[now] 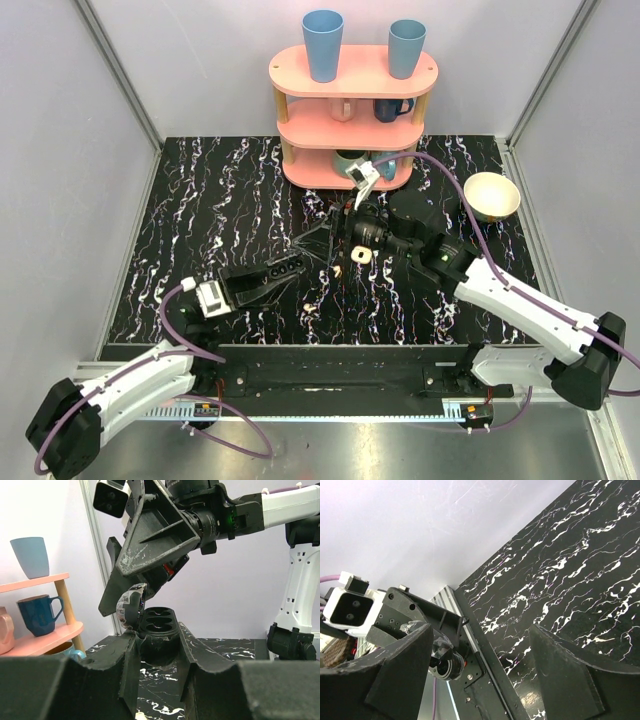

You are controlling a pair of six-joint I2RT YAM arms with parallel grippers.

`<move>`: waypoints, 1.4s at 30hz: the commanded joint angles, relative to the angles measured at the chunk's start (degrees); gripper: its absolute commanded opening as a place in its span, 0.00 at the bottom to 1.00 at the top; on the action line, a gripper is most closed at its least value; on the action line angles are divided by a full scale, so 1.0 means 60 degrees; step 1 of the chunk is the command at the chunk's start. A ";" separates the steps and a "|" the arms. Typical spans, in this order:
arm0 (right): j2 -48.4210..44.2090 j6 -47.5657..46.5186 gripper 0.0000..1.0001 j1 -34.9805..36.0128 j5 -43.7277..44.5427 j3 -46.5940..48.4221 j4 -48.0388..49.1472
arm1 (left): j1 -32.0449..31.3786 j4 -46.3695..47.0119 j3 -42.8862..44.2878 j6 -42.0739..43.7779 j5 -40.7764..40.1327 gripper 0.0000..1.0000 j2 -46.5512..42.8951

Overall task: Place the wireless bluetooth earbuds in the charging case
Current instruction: Open the charging case, then move the left earbud to the corner of the board.

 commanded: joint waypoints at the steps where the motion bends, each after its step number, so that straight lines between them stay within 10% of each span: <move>1: -0.0476 -0.0244 0.85 -0.0089 0.0558 0.0239 0.0426 | -0.0037 0.1880 -0.0139 0.0239 -0.0322 0.00 -0.0242; 19: 0.0108 -0.1561 0.78 -0.1275 0.2815 -0.0493 -0.4215 | -0.0037 -0.1004 0.0081 0.0985 -0.0689 0.00 -0.2761; 42: 0.3844 -0.1108 0.53 -0.2257 0.0720 -0.1197 -0.3822 | -0.0052 -0.1402 0.0125 0.1030 -0.0674 0.00 -0.3172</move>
